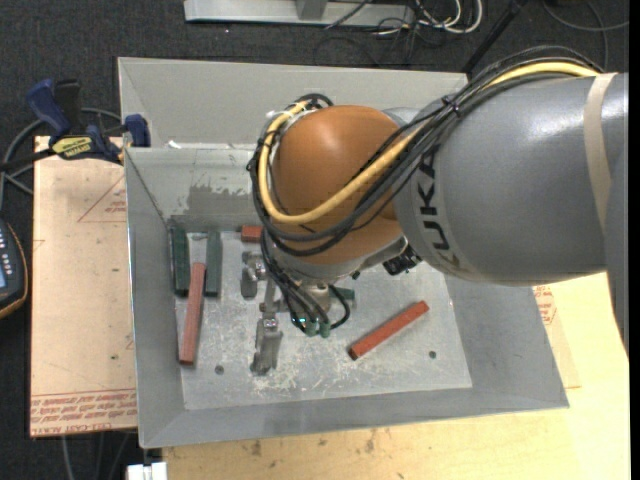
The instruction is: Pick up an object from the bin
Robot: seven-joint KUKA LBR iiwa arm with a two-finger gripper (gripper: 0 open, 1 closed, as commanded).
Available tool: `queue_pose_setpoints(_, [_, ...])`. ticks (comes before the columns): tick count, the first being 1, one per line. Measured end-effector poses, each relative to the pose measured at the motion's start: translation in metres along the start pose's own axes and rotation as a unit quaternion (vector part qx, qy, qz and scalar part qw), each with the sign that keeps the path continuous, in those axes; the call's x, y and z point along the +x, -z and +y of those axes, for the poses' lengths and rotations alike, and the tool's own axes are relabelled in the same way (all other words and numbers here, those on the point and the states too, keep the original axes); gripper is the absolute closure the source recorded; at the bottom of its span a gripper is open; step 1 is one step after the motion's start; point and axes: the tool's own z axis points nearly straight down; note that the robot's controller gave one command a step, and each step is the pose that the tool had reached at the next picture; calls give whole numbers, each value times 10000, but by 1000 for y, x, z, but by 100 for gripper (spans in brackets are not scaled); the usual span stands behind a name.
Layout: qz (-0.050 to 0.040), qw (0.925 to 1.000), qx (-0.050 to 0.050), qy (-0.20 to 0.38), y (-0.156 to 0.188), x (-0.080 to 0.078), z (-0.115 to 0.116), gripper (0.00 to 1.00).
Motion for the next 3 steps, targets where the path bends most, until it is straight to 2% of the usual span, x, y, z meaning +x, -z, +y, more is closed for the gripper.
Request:
queue_pose_setpoints(1, [-38,9554,-1,2954,-161,-48,45,0])
queue_pose_setpoints(2, [-60,9305,3,3663,-128,-59,46,0])
queue_pose_setpoints(3, [-57,8861,9,4635,-118,-82,50,0])
